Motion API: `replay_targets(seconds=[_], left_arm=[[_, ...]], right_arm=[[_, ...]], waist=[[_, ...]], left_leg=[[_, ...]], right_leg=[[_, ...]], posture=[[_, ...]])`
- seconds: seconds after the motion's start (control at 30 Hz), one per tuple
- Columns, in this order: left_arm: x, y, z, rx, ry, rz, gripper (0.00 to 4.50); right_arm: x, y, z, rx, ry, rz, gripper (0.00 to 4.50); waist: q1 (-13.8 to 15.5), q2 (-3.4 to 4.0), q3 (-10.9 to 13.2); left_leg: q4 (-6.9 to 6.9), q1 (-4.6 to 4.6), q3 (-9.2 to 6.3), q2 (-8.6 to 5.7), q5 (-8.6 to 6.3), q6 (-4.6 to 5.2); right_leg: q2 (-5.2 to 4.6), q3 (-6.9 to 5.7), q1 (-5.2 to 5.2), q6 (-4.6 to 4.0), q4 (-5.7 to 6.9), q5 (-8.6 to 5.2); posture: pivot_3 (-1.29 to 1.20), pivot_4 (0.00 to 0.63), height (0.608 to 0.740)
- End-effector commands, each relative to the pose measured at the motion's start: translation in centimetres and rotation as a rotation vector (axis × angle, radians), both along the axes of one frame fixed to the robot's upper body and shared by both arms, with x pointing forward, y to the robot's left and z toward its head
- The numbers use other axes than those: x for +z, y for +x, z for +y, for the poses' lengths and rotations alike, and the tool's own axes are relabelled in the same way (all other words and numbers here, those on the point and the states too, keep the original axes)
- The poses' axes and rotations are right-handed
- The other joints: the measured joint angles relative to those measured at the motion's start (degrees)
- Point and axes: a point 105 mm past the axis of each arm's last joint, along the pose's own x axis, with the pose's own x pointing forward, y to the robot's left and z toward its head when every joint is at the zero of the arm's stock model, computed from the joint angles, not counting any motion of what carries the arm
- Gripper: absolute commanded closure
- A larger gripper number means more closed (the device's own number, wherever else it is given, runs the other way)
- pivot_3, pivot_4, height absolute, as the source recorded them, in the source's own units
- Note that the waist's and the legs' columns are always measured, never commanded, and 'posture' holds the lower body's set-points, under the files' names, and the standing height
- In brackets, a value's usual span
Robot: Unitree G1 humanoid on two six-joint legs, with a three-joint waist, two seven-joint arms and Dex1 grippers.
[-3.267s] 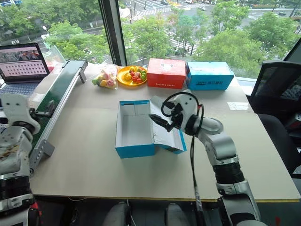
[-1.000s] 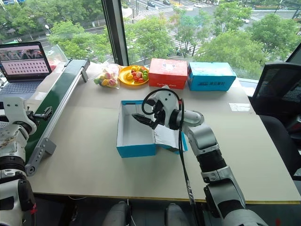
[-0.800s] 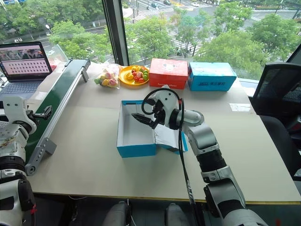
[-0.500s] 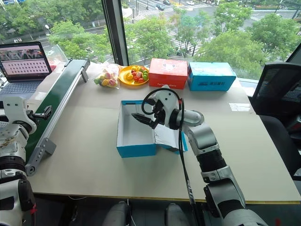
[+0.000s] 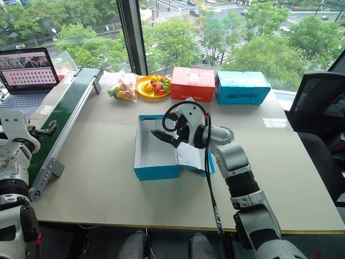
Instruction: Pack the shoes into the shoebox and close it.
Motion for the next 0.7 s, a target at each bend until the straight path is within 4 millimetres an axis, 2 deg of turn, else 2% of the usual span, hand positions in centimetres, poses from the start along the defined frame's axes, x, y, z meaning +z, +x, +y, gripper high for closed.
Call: replay_targets(seconds=[0.03,0.13,0.2,0.3,0.43,0.7], left_arm=[[2.02,-0.15,0.27,0.003,0.041,-0.066,0.0],[2.01,-0.19,0.27,0.002,0.076,-0.053,0.0],[1.99,-0.17,0.36,0.01,0.022,-0.075,0.0],[1.94,-0.04,0.07,-0.003,0.064,-0.058,0.0],[1.84,0.3,-0.31,-0.011,0.034,-0.068,0.0],[1.13,0.18,0.13,0.01,0.003,-0.062,0.0]], right_arm=[[1.84,-0.06,0.0,0.01,0.023,-0.07,0.05],[1.79,-0.1,-0.03,0.011,0.021,-0.069,0.05],[1.78,-0.1,-0.05,0.01,0.019,-0.07,0.05],[1.77,-0.1,-0.12,0.008,0.019,-0.072,0.05],[1.75,-0.14,-0.18,0.006,0.02,-0.072,0.05],[1.52,-0.19,-0.57,-0.001,0.021,-0.065,0.05]], waist=[[0.0,0.0,0.0],[0.0,0.0,0.0],[0.0,0.0,0.0],[0.0,0.0,0.0],[0.0,0.0,0.0],[0.0,0.0,0.0]], left_leg=[[0.0,0.0,0.0,0.0,0.0,0.0],[0.0,0.0,0.0,0.0,0.0,0.0],[0.0,0.0,0.0,0.0,0.0,0.0],[0.0,0.0,0.0,0.0,0.0,0.0],[0.0,0.0,0.0,0.0,0.0,0.0],[0.0,0.0,0.0,0.0,0.0,0.0]], right_leg=[[0.0,0.0,0.0,0.0,0.0,0.0],[0.0,0.0,0.0,0.0,0.0,0.0],[0.0,0.0,0.0,0.0,0.0,0.0],[0.0,-0.01,0.0,0.0,0.0,0.0],[0.0,0.0,0.0,0.0,0.0,0.0],[0.0,0.0,0.0,0.0,0.0,0.0]], posture=[[0.0,0.15,0.74],[0.0,0.15,0.74],[0.0,0.15,0.74],[0.0,0.15,0.74],[0.0,0.15,0.74],[0.0,0.15,0.74]])
